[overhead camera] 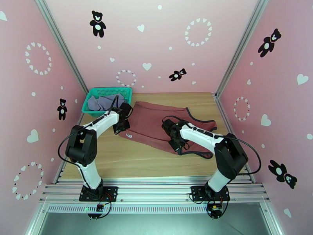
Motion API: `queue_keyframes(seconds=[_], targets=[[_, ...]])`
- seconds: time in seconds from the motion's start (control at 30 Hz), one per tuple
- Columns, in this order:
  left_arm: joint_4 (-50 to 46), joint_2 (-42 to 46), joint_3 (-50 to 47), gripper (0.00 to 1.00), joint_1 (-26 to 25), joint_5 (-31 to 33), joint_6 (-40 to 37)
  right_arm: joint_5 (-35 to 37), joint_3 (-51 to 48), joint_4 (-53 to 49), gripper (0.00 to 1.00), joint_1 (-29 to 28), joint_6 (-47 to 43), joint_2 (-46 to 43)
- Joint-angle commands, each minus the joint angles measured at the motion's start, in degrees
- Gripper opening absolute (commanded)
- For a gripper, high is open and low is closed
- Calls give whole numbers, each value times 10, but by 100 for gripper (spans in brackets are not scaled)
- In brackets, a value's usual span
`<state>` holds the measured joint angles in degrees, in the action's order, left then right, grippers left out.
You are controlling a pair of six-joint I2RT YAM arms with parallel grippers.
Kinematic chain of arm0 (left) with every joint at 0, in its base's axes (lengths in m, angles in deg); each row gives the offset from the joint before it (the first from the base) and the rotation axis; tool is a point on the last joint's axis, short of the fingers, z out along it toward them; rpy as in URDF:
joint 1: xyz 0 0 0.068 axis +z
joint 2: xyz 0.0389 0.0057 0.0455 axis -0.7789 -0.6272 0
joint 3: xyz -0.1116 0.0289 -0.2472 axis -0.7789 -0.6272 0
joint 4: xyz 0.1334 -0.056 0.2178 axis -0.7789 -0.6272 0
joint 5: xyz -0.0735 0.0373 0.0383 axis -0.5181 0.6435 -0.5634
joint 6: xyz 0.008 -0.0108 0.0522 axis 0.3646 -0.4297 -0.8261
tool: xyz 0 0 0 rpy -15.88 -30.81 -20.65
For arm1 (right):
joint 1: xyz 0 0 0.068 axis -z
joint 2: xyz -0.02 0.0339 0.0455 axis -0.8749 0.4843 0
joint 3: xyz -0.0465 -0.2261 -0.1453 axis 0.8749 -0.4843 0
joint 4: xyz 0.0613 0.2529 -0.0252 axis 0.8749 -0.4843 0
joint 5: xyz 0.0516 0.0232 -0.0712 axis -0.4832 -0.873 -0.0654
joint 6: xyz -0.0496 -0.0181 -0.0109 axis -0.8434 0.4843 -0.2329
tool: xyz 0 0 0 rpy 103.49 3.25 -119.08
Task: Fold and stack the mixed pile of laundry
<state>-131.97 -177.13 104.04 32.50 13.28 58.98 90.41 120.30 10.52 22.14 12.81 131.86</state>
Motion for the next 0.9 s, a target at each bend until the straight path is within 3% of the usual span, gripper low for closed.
queue_keyframes(seconds=[0.0, 0.07, 0.23, 0.3, 0.43, 0.53, 0.67, 0.77, 0.87], targets=[[-18, -18, 35, 0, 5, 2, -10, 31, 26, 7, 0, 8, -16, 28], [-19, -27, 47, 5, 5, 3, -10, 42, 34, 8, 0, 11, -13, 43], [-20, -42, 64, 45, 5, -5, -11, 56, 43, 14, 0, 14, 0, 72], [-20, -46, 68, 57, 5, -8, -11, 64, 45, 14, 1, 14, 9, 80], [-20, -39, 73, 73, 5, -15, -14, 84, 55, 9, 30, 15, 30, 83], [-23, -21, 71, 75, 5, -15, -15, 102, 62, 6, 48, 15, 45, 71], [-23, 16, 45, 67, 5, -12, -11, 134, 68, 4, 55, 17, 76, 48], [-13, 36, 15, 50, 4, -13, -9, 160, 68, 5, 50, 18, 107, 33], [1, 34, -10, 26, 5, -24, -6, 125, 60, 15, 29, 17, 121, 21]])
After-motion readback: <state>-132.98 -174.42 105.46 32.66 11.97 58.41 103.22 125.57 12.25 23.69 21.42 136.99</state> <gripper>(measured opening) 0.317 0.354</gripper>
